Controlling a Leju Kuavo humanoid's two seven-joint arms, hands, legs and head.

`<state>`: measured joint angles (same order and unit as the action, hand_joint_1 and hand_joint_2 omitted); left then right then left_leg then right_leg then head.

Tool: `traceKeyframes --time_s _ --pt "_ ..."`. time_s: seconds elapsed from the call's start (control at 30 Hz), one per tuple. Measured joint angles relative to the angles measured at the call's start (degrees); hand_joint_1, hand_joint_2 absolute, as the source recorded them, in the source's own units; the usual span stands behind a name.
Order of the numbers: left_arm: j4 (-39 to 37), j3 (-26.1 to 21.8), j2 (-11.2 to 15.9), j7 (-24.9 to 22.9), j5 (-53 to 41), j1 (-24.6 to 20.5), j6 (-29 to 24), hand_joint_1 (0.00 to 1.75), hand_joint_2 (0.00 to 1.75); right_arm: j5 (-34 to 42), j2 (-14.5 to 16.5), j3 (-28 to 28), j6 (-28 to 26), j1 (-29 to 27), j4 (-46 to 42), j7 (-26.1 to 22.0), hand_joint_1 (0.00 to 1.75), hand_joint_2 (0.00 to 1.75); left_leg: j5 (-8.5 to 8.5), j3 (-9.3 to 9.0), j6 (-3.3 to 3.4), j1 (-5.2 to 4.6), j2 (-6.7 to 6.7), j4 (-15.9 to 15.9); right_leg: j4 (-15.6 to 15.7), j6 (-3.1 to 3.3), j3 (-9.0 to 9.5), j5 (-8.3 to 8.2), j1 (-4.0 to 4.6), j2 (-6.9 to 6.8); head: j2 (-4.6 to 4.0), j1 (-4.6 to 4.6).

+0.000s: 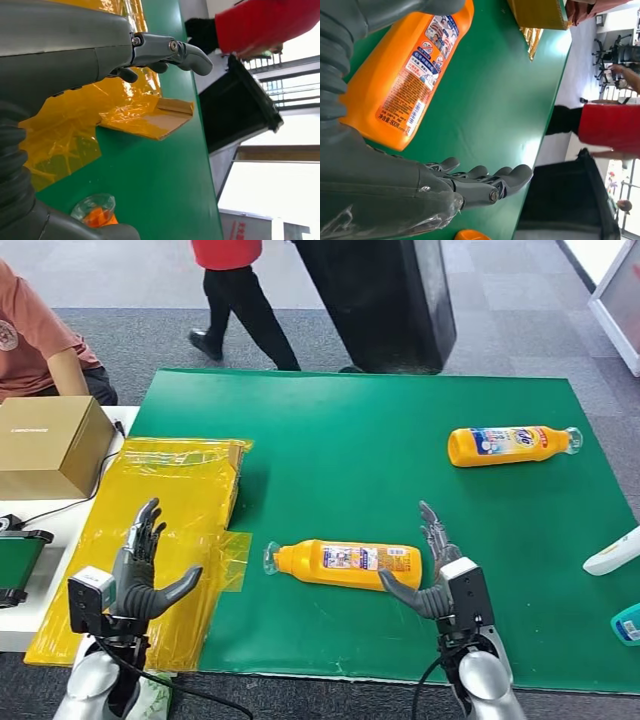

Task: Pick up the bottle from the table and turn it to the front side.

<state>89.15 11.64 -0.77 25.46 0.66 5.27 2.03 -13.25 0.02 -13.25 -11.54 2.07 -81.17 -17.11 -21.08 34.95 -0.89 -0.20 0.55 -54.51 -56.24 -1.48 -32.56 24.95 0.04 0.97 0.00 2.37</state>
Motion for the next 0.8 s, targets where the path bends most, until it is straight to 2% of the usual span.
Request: traceKeyframes --time_s 0.33,0.43,0.6,0.73,0.8 --pt "-4.38 -1.13 -0.51 -0.16 0.56 -0.88 1.43 0.00 1.75 -0.75 0.04 0.18 0.15 1.63 3.85 0.14 0.00 1.75 0.00 0.02 0.00 0.00 0.00 0.00 0.00 -0.01 -0.01 0.00 0.00 0.00 -0.02 -0.01" --pt "-5.12 -1.48 -0.58 -0.24 0.61 -0.92 1.68 0.00 1.75 -3.48 0.04 0.18 -1.16 1.96 4.39 1.15 0.00 1.75 0.00 0.02 0.00 0.00 0.00 0.00 0.00 -0.01 -0.01 0.00 0.00 0.00 0.00 -0.01" --pt "-5.54 -1.97 -1.02 -1.61 -0.32 -0.89 2.43 0.00 1.75 -25.88 -0.26 -0.96 -8.86 2.87 5.90 11.15 0.00 1.75 0.00 0.02 0.00 0.00 0.00 0.00 0.00 -0.01 0.00 0.00 0.00 0.00 -0.02 -0.01" --pt "-5.51 -2.23 -1.66 -3.07 -1.60 -0.95 3.35 0.00 1.75 -40.95 -0.61 -3.03 -9.38 4.06 8.33 18.43 0.00 1.75 0.00 0.02 0.00 0.00 0.00 0.00 0.00 -0.01 0.00 0.00 0.00 -0.01 -0.02 -0.01" --pt "-5.48 -2.38 -1.97 -3.41 -2.09 -1.03 3.73 0.00 1.75 -45.52 -0.70 -3.98 -9.02 4.45 9.52 20.46 0.00 1.75 0.01 0.02 0.00 0.00 0.00 0.00 0.00 -0.01 0.00 0.00 0.00 -0.01 -0.02 -0.01"
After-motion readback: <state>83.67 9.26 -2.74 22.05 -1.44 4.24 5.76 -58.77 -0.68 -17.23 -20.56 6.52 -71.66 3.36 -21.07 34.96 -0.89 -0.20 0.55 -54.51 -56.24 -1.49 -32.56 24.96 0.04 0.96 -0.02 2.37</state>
